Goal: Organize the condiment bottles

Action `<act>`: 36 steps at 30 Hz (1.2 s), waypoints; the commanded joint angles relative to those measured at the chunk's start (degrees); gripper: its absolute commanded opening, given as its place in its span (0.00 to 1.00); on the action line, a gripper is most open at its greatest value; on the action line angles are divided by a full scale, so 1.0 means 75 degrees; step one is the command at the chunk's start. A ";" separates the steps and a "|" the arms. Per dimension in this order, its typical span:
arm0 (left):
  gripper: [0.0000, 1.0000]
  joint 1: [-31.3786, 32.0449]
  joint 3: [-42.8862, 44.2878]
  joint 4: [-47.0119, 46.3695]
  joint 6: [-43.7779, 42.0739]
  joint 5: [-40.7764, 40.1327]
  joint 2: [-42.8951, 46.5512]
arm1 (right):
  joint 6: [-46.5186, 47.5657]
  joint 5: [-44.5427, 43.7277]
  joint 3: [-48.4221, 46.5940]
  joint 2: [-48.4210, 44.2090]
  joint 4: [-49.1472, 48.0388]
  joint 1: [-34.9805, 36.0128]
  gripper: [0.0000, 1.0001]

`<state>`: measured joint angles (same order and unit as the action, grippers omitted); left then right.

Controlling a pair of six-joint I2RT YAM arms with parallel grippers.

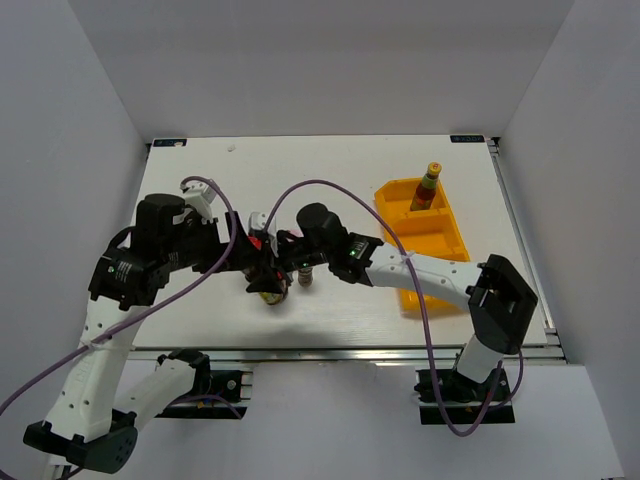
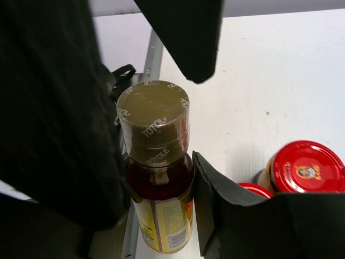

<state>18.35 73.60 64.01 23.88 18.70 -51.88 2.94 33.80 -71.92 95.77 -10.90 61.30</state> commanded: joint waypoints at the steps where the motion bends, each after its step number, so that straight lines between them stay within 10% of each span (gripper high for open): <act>1: 0.98 0.0050 0.0393 -0.0273 0.0027 0.0052 0.0003 | -0.0157 -0.0463 -0.0044 -0.0487 -0.0739 -0.0134 0.03; 16: 0.98 0.0050 0.0674 0.0090 0.0507 -0.1976 0.0120 | -0.0884 -0.1623 0.1561 -0.2244 -0.1827 -0.2464 0.02; 22: 0.98 0.0050 0.0149 -0.0214 0.0613 -0.2037 0.0073 | -0.1247 -0.4116 0.2405 -0.2480 -0.2810 -0.3812 0.04; 36: 0.98 0.0050 -0.0509 -0.0589 0.0742 -0.2024 0.0014 | -0.0838 -0.6392 0.2570 -0.0315 -0.5859 -0.5313 0.04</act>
<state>18.52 69.89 61.01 28.80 4.82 -52.40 -5.15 -9.34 -50.15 90.67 -42.48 21.56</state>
